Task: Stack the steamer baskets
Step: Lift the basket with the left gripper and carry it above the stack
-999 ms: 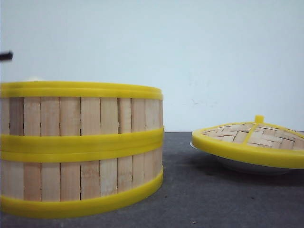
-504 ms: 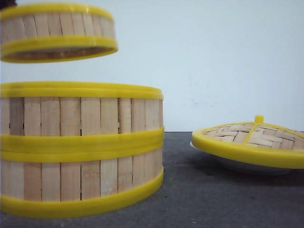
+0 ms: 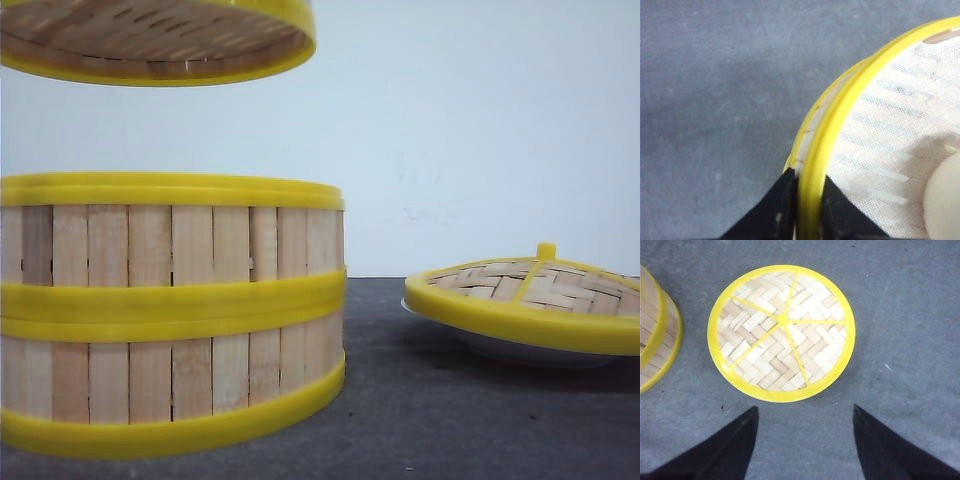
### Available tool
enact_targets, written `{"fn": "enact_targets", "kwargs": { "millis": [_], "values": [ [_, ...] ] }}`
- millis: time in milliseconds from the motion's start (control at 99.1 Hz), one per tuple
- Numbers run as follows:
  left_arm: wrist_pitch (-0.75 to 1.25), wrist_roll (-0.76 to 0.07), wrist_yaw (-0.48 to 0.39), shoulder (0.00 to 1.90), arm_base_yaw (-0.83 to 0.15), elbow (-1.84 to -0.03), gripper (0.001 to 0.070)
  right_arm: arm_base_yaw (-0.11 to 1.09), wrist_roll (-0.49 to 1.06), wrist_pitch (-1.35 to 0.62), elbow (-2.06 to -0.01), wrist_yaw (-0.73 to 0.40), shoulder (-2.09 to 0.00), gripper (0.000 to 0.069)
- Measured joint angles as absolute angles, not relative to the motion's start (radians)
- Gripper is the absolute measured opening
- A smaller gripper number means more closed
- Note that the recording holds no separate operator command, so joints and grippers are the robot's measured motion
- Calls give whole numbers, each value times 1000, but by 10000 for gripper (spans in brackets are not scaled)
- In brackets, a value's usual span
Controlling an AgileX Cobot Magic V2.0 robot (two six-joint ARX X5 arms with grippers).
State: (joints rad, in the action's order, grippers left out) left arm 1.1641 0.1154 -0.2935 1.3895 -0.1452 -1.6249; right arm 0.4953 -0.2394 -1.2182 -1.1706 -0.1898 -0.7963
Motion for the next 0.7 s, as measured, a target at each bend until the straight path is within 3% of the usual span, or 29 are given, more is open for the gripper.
{"fn": "enact_targets", "kwargs": {
  "millis": [353, 696],
  "values": [
    [1036, 106, -287, 1297, -198, -1381, 28, 495, -239, -1217, -1171, -190, -796, 365],
    [973, 101, -283, 1376, -200, -1365, 28, 495, -239, -1217, -1169, -190, -796, 365]
  ]
}}
